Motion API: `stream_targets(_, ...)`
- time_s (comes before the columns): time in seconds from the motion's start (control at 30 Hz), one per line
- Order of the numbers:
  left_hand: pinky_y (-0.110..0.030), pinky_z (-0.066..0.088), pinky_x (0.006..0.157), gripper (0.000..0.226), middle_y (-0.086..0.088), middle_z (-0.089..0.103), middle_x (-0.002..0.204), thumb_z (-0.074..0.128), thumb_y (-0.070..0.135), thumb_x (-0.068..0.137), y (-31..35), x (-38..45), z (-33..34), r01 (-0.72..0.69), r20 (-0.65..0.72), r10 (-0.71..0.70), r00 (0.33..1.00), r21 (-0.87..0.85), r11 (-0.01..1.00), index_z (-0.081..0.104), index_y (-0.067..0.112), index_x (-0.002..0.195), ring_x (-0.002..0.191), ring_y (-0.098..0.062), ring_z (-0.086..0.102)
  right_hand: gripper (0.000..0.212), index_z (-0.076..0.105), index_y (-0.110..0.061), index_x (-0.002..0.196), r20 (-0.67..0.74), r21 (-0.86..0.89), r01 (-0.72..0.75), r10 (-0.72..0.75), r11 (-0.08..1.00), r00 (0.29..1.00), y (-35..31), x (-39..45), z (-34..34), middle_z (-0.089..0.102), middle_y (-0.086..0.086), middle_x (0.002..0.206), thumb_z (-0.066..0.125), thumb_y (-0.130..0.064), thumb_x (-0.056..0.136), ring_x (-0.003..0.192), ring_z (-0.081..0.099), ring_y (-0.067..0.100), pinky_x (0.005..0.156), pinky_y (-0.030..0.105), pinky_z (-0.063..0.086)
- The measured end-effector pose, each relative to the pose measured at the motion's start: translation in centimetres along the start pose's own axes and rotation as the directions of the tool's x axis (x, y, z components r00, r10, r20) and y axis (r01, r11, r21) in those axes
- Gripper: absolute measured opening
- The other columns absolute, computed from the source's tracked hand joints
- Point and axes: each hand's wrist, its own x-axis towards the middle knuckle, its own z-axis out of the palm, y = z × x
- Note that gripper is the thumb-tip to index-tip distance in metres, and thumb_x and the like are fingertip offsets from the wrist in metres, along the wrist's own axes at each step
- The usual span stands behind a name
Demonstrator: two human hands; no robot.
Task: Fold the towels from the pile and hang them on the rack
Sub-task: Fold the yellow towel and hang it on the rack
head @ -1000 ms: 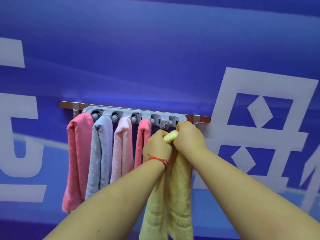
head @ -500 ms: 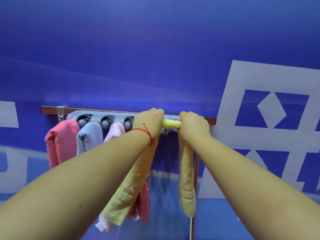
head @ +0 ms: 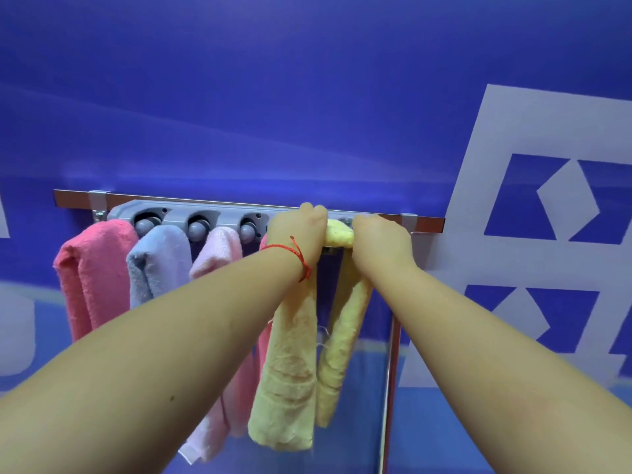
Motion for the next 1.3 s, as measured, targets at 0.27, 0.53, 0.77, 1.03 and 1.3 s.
stream_targets(0.27,-0.037,0.035,0.071,0.026,-0.012,0.050,0.118,0.045,0.009,0.088,2.3,-0.9,3.2,-0.287,-0.503,0.105,0.858,-0.299,0.910,0.045,0.009,0.114,0.106,-0.033,0.054,0.026,0.052,-0.010,0.114,0.019,-0.015,0.059,-0.059,0.998,0.998,-0.7,-1.5,2.9,0.062,0.008,0.108,0.041,-0.005,0.091,0.098,0.061,0.031,0.066,0.030,0.036)
stream_targets(0.53,-0.026,0.038,0.077,0.024,-0.004,0.061,0.110,0.055,0.010,0.080,3.0,-1.7,7.1,-0.264,-0.406,-0.193,0.893,-0.821,0.505,0.056,0.015,0.104,0.102,-0.024,0.056,0.019,0.054,-0.013,0.106,0.097,0.323,-0.170,0.146,0.931,0.985,-1.6,-2.8,5.4,0.063,0.009,0.104,0.045,-0.019,0.090,0.094,0.060,0.030,0.065,0.032,0.040)
stream_targets(0.77,-0.026,0.045,0.076,0.013,-0.002,0.068,0.091,0.055,0.015,0.081,3.0,-2.8,12.1,-0.081,-0.217,-0.258,0.941,-0.889,0.451,0.063,0.016,0.091,0.091,-0.023,0.062,0.016,0.061,-0.018,0.095,0.297,0.467,-0.386,0.270,0.795,0.916,-2.3,-6.2,8.8,0.066,0.004,0.095,0.050,-0.022,0.086,0.089,0.061,0.027,0.065,0.028,0.041)
stream_targets(1.03,-0.027,0.043,0.072,0.021,-0.010,0.070,0.091,0.057,0.028,0.089,1.6,-4.9,19.3,0.165,0.106,-0.159,0.982,-0.890,0.425,0.068,0.010,0.087,0.090,-0.025,0.063,0.016,0.063,-0.020,0.098,0.549,0.470,-0.616,0.337,0.633,0.765,-2.9,-12.2,12.3,0.067,-0.001,0.098,0.053,-0.027,0.088,0.083,0.058,0.018,0.065,0.025,0.043)
stream_targets(1.3,-0.028,0.047,0.090,0.034,-0.007,0.070,0.107,0.064,0.033,0.080,-1.2,-7.4,20.9,0.147,0.085,-0.160,0.983,-0.889,0.434,0.070,0.013,0.107,0.105,-0.022,0.063,0.012,0.060,-0.019,0.096,0.527,0.498,-0.620,0.357,0.606,0.771,-2.0,-14.4,11.2,0.064,-0.003,0.103,0.054,-0.026,0.088,0.092,0.060,0.018,0.072,0.030,0.049)
